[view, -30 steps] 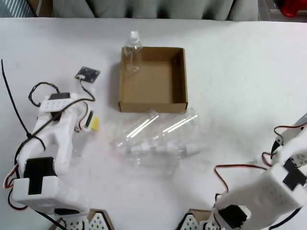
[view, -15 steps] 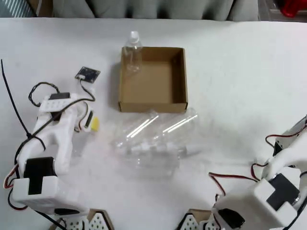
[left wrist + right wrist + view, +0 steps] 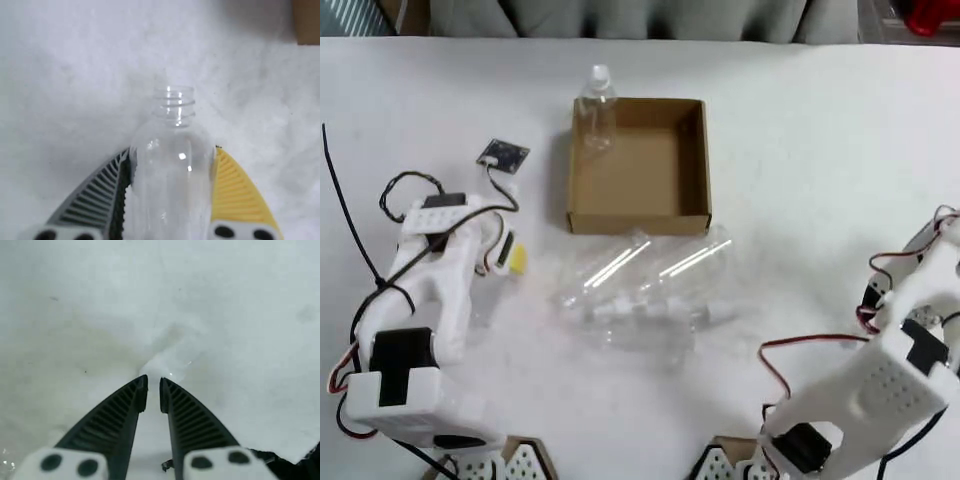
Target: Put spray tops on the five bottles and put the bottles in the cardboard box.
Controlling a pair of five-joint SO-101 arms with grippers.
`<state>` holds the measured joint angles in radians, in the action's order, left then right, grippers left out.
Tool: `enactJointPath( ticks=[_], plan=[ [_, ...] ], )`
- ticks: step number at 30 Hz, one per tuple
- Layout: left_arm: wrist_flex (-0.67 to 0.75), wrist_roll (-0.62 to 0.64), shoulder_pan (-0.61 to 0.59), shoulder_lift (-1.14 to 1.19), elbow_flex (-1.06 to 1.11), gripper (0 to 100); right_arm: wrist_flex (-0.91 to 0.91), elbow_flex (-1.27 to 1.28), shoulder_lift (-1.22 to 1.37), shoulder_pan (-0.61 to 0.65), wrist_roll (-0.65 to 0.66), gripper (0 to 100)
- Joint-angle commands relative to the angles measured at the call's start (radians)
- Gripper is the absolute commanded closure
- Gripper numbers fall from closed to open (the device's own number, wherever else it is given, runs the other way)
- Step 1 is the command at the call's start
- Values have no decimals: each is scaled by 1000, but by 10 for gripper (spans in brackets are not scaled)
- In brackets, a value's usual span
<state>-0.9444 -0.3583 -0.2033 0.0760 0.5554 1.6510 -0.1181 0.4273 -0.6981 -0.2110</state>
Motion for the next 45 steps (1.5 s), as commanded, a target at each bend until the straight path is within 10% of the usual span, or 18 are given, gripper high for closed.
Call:
enactJointPath(
  ticks=[1, 23, 45],
  plan=[
    [17, -12, 10, -47, -18, 980, 67, -143, 18, 8, 0, 976],
    [49, -14, 38, -47, -17, 980, -67, 287, -403, -68, 86, 978],
    [46, -48, 38, -50, -15, 980, -412, 396, -237, -27, -163, 845]
  ],
)
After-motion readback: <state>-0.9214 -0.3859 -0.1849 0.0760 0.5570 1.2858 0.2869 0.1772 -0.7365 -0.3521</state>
